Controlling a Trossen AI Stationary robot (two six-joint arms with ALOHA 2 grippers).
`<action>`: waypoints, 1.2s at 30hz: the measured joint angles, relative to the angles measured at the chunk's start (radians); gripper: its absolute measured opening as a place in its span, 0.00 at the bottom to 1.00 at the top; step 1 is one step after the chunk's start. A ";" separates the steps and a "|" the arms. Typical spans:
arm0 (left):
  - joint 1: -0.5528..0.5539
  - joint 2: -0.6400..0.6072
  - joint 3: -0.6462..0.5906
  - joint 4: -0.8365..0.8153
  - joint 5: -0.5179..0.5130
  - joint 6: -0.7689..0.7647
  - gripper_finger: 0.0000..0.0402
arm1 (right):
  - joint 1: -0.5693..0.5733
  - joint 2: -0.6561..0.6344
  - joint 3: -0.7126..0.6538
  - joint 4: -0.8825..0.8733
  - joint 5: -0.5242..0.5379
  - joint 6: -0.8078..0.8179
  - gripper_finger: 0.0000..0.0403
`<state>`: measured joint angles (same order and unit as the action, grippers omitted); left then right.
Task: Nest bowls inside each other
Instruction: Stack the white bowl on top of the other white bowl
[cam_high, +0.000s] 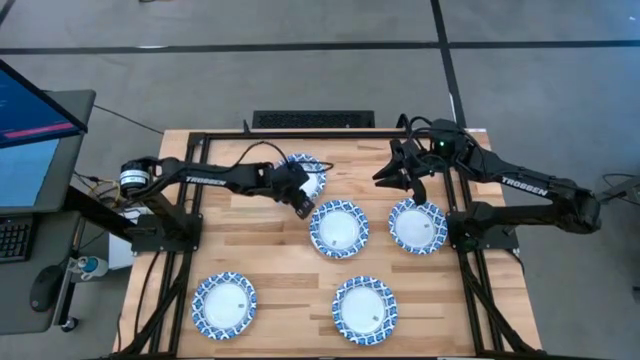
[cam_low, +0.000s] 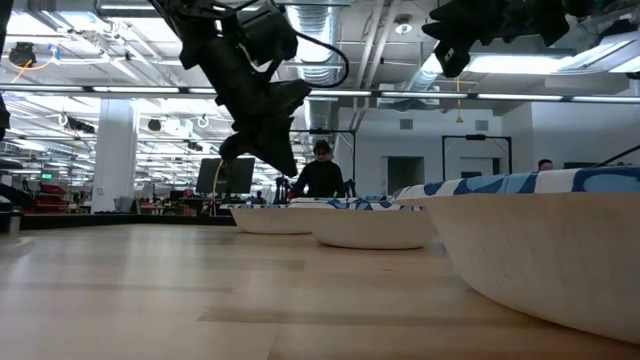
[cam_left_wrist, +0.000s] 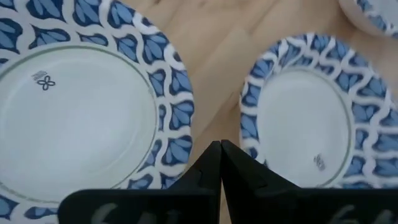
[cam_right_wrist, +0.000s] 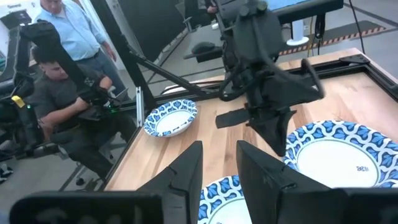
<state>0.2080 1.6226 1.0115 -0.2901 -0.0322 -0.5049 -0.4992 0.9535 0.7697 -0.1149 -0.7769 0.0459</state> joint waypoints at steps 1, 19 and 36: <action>-0.010 0.000 0.000 -0.013 -0.013 0.020 0.00 | 0.000 0.000 0.000 0.000 0.000 0.000 0.30; -0.003 0.061 -0.001 -0.113 -0.060 0.352 0.00 | 0.002 0.000 0.000 0.036 0.001 0.051 0.30; 0.045 0.062 -0.001 -0.120 0.044 0.647 0.00 | 0.002 0.000 0.000 0.046 0.001 0.096 0.30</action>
<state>0.2528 1.6848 1.0103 -0.4103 0.0121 0.1425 -0.4970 0.9535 0.7696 -0.0691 -0.7761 0.1417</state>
